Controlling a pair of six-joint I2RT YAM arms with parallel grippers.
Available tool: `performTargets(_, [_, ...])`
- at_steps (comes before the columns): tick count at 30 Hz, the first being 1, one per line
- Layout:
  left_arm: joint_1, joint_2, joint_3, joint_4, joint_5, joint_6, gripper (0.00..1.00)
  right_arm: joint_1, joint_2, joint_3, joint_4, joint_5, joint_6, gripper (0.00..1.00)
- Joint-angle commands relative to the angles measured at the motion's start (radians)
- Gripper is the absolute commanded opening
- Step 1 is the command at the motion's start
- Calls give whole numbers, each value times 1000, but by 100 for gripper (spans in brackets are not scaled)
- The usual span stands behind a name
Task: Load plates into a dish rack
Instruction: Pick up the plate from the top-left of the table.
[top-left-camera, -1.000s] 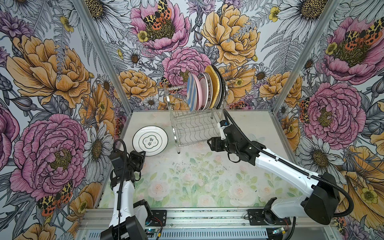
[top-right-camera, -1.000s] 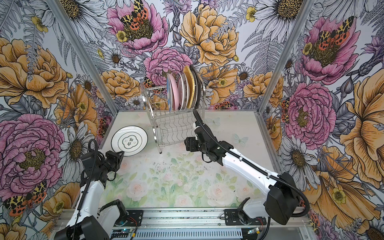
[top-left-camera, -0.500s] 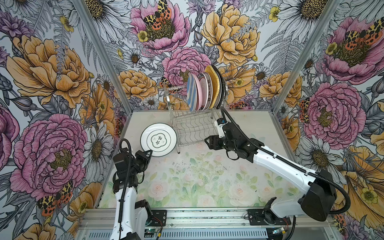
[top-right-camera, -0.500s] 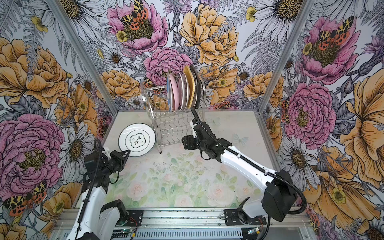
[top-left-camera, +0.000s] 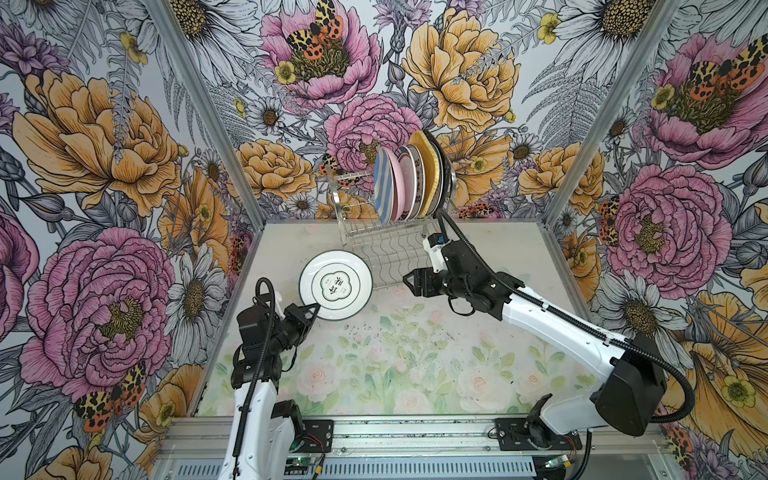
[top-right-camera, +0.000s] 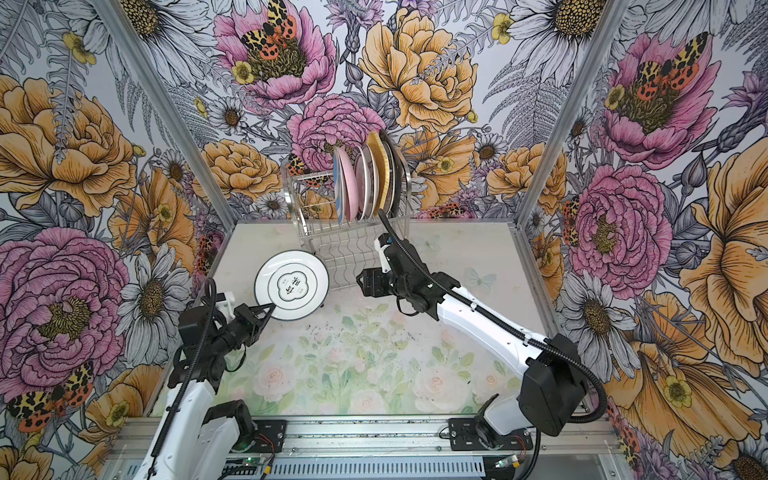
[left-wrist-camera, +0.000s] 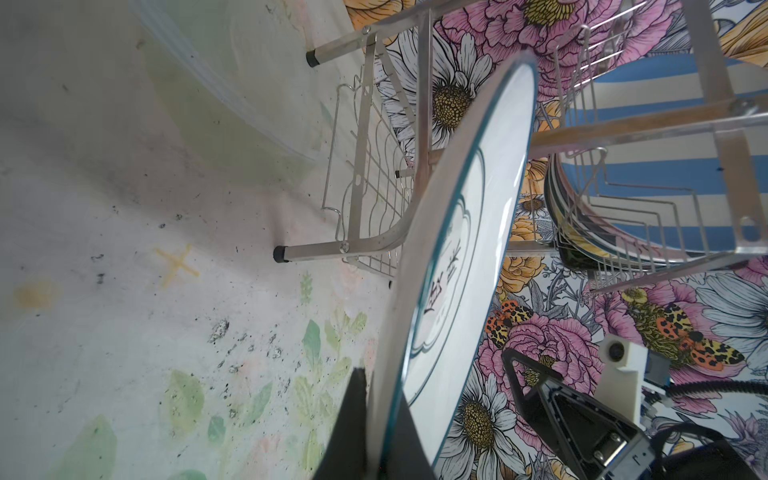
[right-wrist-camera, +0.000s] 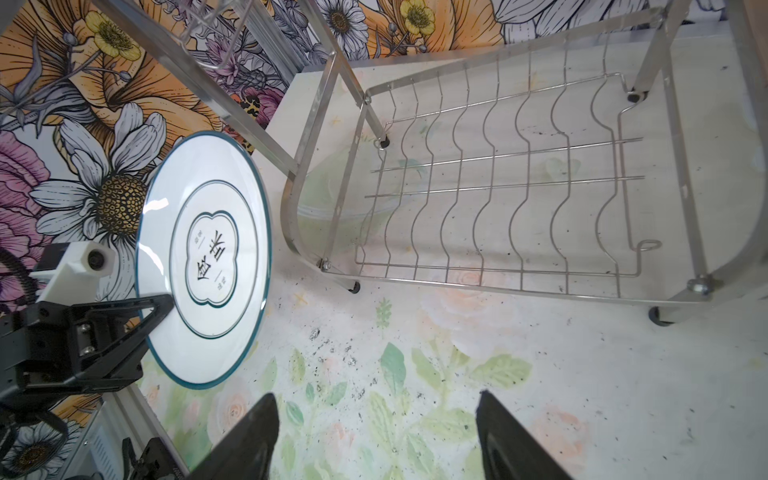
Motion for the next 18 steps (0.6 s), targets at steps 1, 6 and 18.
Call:
performTargets(1, [-37,-20,8,23,57,51,0,-6,26,46,41,-87,28,76])
performTargets(6, [-80,-17,14,24,74,73,0,-8,55,55,89,-198,67,76])
performTargets(18, [-177,9,9,122,129,50,0,-5,128,47,191,-383,122,76])
